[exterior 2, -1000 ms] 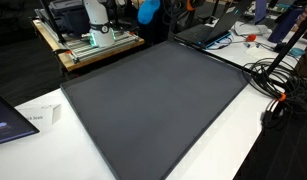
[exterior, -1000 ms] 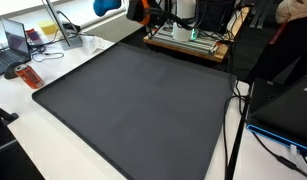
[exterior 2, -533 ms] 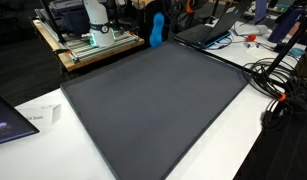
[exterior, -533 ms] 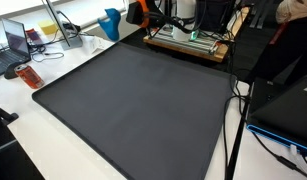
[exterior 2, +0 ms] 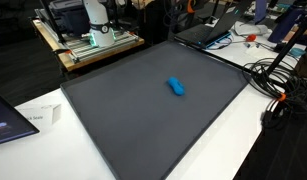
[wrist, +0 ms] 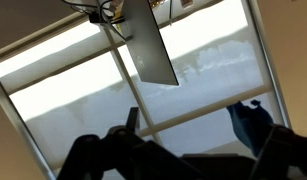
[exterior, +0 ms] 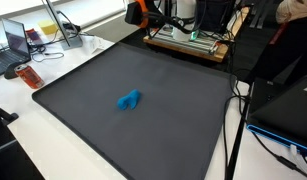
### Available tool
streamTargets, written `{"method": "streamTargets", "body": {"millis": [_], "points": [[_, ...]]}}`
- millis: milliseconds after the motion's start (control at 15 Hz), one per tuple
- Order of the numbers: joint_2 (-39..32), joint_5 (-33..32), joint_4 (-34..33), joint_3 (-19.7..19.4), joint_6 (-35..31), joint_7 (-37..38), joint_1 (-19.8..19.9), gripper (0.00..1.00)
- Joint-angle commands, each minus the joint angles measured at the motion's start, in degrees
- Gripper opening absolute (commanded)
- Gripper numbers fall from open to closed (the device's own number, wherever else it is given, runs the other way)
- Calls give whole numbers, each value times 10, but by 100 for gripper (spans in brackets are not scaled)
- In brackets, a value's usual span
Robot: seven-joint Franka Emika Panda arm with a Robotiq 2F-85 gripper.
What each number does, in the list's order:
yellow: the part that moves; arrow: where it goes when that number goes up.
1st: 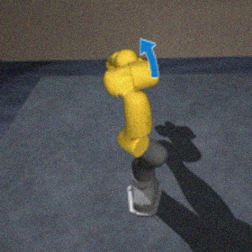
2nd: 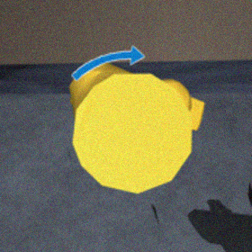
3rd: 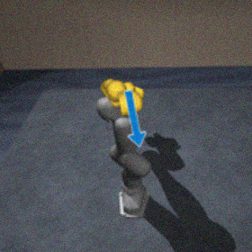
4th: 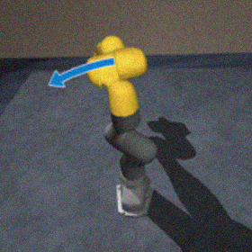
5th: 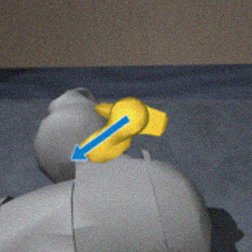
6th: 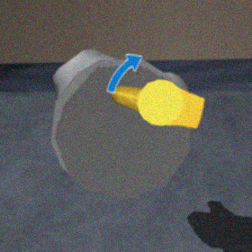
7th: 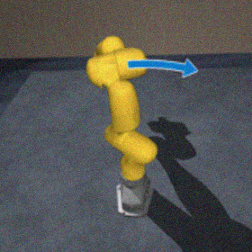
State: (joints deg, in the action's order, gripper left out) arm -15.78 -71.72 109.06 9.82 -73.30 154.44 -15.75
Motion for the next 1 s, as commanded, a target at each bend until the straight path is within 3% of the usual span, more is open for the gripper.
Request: {"method": "streamTargets", "body": {"millis": [0, 333, 933], "points": [[8, 7, -1, 9, -30, -24, 14, 100], [33, 40, 16, 12, -134, -77, 32, 100], [75, 192, 34, -4, -340, -256, 75, 100]]}}
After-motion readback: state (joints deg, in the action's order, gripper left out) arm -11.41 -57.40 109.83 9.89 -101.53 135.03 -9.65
